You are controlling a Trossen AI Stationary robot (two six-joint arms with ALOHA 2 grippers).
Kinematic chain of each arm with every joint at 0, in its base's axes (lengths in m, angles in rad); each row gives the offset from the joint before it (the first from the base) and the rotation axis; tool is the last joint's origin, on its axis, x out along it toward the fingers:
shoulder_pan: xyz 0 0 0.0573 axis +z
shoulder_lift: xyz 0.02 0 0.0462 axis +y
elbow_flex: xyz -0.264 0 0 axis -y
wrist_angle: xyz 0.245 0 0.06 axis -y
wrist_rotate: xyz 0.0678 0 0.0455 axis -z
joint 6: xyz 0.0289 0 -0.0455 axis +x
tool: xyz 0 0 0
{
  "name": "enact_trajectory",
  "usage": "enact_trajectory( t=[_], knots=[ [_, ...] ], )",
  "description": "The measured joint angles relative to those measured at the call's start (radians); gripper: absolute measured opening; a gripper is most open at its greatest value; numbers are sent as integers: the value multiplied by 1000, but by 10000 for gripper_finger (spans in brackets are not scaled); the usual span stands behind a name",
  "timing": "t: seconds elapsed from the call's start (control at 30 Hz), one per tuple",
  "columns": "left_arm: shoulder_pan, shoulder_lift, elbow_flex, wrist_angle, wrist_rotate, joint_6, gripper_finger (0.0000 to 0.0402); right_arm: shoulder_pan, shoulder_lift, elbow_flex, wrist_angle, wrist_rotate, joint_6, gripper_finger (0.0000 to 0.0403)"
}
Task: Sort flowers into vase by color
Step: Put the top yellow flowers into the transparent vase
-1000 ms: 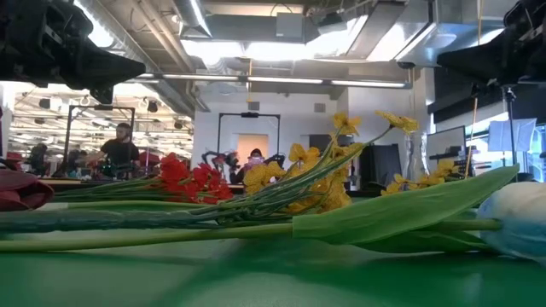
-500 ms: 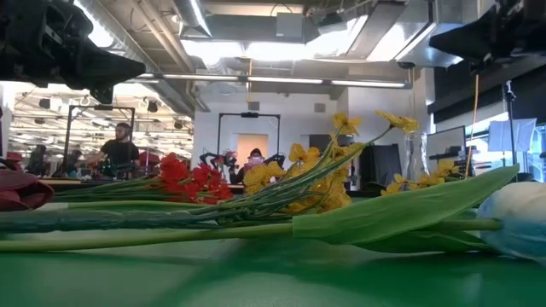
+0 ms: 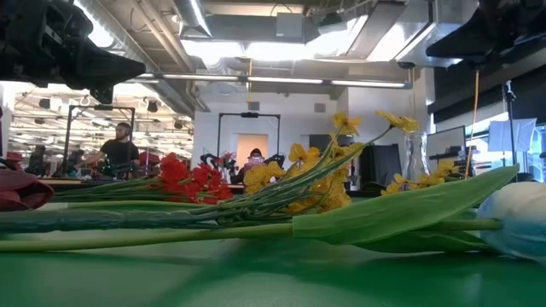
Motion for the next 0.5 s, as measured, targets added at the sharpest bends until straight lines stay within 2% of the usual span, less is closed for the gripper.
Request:
enact_trajectory(
  t=[0.2,0.5],
  knots=[
    [0,0,0,0,0,0,0,0,14,0,-79,-22,105,31],
    [0,0,0,0,0,0,0,0,14,0,-181,-100,247,136]
  ],
)
